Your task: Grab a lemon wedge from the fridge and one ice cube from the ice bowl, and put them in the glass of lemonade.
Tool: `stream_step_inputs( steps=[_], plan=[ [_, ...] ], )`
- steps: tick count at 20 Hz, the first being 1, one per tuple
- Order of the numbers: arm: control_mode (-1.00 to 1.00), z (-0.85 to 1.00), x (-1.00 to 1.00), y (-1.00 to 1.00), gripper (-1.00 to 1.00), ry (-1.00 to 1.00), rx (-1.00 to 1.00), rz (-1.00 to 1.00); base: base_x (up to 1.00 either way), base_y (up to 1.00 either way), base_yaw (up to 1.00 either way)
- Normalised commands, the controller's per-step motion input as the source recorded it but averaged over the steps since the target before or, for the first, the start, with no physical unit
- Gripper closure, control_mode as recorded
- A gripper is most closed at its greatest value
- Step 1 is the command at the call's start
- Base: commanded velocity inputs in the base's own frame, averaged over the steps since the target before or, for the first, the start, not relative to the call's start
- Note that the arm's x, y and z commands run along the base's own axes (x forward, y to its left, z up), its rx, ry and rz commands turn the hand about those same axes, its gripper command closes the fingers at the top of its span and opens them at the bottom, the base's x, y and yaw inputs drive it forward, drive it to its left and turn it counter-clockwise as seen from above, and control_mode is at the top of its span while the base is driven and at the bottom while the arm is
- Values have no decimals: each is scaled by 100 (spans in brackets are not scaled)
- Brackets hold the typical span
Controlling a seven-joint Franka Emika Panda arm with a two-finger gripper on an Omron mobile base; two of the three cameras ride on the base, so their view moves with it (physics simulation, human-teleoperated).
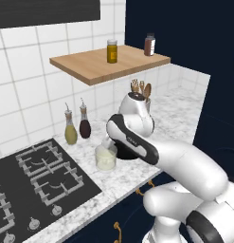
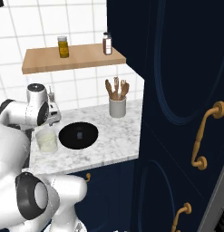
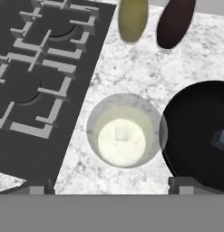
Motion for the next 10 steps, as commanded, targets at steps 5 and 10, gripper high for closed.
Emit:
stream_step_inputs(
  steps=[5, 10],
  plan=[
    [-100, 25, -39, -48, -100, 1, 4, -9, 0, 0, 0],
    [-100, 66, -66, -79, -100, 22, -2, -2, 0, 0, 0]
  ],
)
